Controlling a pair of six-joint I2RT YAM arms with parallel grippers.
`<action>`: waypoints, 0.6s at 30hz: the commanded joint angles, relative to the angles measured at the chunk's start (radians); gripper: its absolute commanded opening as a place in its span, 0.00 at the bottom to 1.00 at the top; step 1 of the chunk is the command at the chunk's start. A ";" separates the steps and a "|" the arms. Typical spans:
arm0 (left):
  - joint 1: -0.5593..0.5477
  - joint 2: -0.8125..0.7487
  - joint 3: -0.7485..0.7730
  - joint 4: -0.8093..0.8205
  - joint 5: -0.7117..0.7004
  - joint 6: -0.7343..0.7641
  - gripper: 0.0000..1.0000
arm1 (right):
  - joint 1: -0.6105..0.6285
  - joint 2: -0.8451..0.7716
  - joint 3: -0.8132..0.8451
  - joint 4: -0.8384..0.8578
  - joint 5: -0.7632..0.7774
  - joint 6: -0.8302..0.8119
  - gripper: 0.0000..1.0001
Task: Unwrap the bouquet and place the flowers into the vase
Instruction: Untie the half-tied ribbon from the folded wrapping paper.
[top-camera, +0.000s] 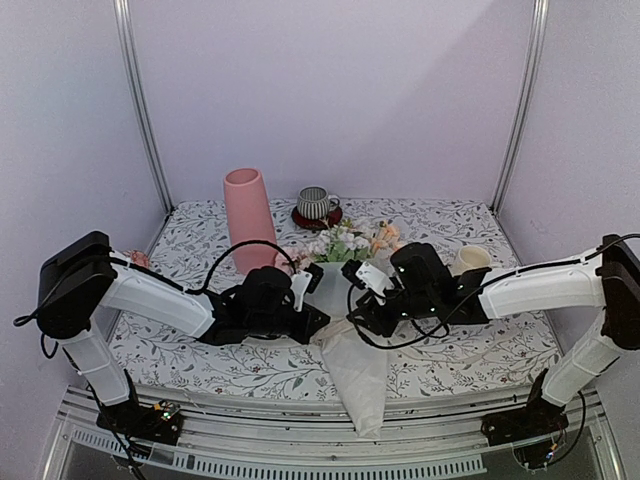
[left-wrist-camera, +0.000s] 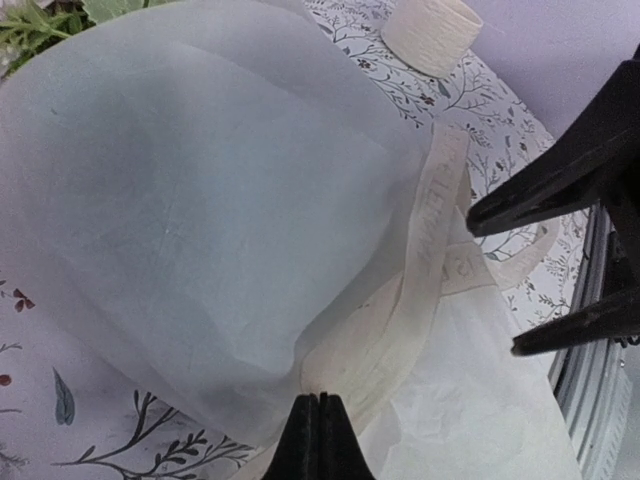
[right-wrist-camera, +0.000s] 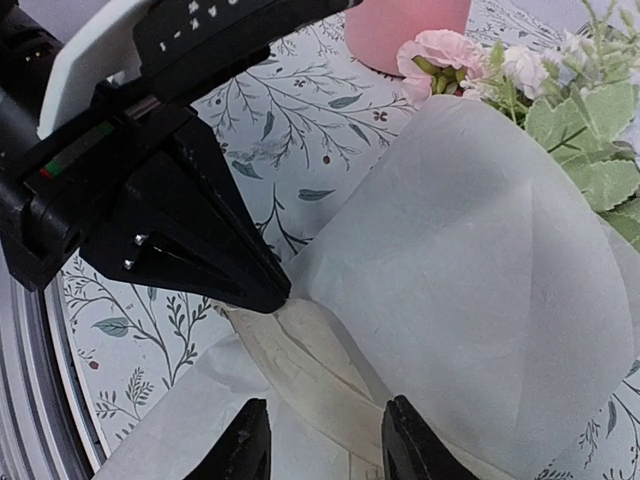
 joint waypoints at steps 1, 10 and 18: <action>0.012 -0.013 0.020 0.010 -0.004 0.005 0.00 | 0.029 0.062 0.055 -0.050 0.020 -0.044 0.40; 0.012 -0.010 0.022 0.007 -0.007 0.004 0.00 | 0.044 0.142 0.095 -0.084 0.113 -0.048 0.43; 0.012 -0.004 0.028 0.008 -0.003 0.003 0.00 | 0.056 0.184 0.122 -0.092 0.156 -0.050 0.33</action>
